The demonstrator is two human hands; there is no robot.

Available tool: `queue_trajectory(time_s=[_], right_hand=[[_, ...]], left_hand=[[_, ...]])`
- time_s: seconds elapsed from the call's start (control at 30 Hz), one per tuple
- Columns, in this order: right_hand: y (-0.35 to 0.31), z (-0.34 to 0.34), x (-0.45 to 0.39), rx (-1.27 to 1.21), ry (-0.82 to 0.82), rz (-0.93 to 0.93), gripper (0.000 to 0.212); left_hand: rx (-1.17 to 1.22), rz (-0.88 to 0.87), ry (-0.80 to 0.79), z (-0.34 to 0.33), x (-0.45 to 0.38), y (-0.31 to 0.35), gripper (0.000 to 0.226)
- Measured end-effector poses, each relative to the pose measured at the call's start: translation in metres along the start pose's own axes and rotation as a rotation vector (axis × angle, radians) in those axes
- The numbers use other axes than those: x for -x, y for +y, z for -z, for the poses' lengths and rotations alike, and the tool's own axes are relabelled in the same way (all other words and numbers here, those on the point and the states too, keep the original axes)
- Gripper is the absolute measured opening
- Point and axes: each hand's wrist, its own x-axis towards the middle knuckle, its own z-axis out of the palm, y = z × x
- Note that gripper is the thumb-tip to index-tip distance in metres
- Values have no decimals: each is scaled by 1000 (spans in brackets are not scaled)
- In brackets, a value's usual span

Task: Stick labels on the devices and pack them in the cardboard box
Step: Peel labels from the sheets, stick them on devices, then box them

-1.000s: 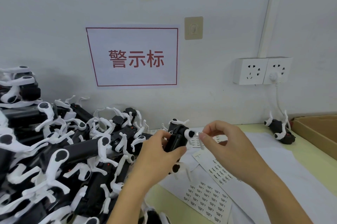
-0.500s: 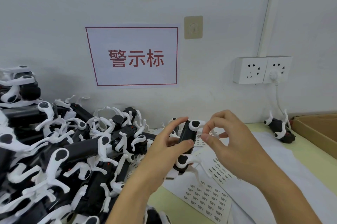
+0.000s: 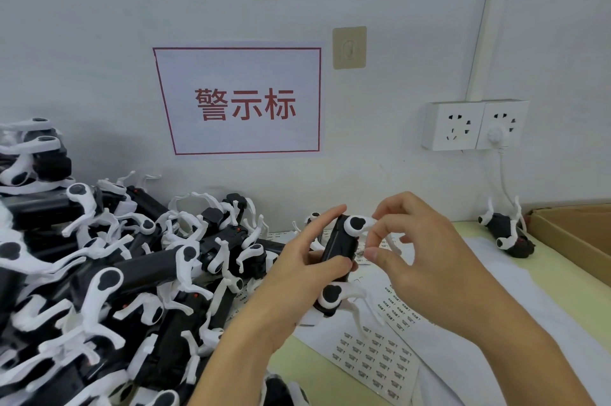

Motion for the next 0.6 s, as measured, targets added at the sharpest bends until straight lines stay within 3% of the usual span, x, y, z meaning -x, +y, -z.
queue_trajectory(time_s=[0.6], right_hand=[[-6, 0, 0, 105, 30, 22, 24]], left_hand=[[13, -17, -58, -1, 3, 4, 64]])
